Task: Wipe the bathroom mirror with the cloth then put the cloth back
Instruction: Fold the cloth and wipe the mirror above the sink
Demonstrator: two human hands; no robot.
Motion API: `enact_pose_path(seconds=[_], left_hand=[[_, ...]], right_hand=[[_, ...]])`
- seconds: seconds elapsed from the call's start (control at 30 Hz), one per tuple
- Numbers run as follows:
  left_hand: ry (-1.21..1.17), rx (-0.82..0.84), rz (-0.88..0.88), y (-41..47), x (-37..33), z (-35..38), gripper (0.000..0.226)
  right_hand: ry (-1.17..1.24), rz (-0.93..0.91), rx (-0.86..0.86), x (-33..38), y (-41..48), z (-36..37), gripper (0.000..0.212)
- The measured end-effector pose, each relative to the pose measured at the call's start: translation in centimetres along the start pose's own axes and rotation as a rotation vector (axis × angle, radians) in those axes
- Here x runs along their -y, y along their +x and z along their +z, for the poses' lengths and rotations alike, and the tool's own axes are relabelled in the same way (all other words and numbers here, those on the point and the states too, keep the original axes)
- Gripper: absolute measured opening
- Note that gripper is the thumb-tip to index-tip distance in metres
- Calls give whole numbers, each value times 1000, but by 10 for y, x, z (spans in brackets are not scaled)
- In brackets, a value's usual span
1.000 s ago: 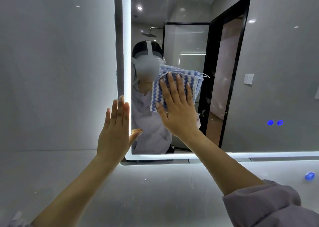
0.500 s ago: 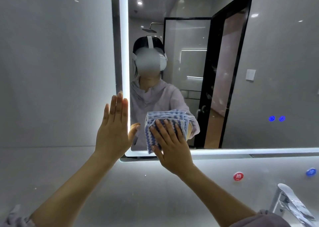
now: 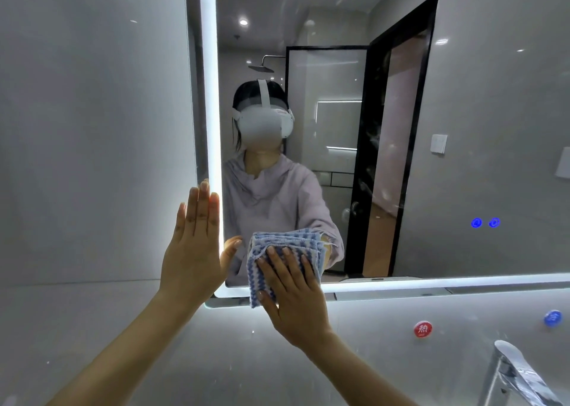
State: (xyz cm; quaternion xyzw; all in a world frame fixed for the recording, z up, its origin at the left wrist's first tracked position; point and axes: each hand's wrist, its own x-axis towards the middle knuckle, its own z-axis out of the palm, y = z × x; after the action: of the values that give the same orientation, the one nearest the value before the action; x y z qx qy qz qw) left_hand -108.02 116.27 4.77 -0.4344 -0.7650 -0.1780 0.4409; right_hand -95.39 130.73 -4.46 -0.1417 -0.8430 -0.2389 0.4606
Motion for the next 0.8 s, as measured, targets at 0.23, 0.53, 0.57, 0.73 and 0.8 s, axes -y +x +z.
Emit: enact_pose_path(seconds=[0.23,0.53,0.57,0.73,0.8], left_hand=[[8,27,5,0,0,-2,84],[57,68,-13,1,0,-2,85],[60,65,-13,1,-1,-2,85],[68,71,-21,0,-1,-1,84],[68,72,-23,0,-1,-1,84]], right_hand=[[13,-40,-68,-23,58,-24,61],[2,-10,-182,-54,145,-64,60],[-4,-2,-186,-57,151,-66,60],[-43,16,-167,-57,150,-66,60],[-32,18,-175,-56,144,-62,60]])
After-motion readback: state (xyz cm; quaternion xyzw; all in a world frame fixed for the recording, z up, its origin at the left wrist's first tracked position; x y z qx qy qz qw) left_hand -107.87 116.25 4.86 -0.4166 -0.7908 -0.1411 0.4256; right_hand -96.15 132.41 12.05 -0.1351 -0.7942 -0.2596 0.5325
